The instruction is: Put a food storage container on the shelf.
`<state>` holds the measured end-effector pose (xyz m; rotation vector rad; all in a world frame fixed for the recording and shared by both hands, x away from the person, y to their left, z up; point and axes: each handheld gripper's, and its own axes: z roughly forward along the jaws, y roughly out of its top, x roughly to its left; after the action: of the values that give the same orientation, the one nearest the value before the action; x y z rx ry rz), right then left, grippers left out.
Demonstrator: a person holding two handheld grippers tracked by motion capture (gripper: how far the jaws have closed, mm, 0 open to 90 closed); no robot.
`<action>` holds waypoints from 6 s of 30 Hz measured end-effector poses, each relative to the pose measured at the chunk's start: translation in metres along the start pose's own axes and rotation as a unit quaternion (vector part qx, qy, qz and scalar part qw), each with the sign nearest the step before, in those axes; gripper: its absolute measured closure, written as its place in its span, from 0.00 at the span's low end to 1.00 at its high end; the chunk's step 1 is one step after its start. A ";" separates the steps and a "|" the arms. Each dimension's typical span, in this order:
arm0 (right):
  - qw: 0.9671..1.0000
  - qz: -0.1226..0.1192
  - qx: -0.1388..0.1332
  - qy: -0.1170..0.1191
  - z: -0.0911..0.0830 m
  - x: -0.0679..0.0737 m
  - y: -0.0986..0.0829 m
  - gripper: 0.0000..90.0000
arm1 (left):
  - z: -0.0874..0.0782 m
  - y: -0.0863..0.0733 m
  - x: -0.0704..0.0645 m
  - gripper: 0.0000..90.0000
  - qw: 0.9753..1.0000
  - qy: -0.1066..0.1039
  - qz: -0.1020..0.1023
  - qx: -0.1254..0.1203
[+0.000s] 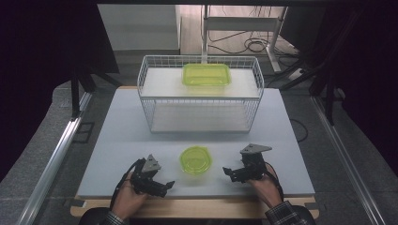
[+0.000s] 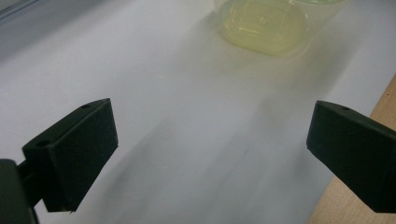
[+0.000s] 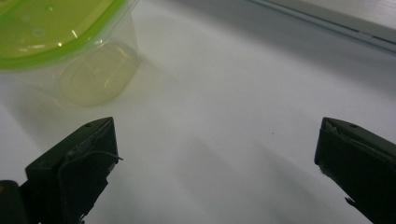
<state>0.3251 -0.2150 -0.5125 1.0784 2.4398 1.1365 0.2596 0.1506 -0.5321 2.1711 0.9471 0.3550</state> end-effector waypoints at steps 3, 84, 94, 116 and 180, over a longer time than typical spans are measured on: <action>1.000 0.012 -0.009 0.011 -0.003 -0.001 0.002 0.00 | -0.001 -0.001 0.001 0.01 1.000 0.000 0.001 0.001; 0.938 0.226 0.026 0.262 0.022 -0.024 0.082 0.90 | -0.009 -0.009 0.006 0.01 0.999 0.020 0.039 0.018; 0.939 0.227 0.003 0.258 0.007 -0.028 0.096 0.90 | -0.012 -0.010 0.008 0.01 0.999 0.025 0.030 0.012; 0.939 0.220 -0.054 0.257 -0.033 -0.032 0.143 0.90 | -0.012 -0.010 0.010 0.01 0.999 0.026 0.026 0.012; 0.946 0.257 -0.166 0.109 -0.050 -0.062 0.287 0.90 | -0.013 -0.011 0.012 0.01 0.999 0.026 0.020 0.014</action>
<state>0.4935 -0.1652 -0.2722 1.5911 2.0425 1.8338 0.2555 0.1710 -0.5316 2.2179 0.9431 0.4209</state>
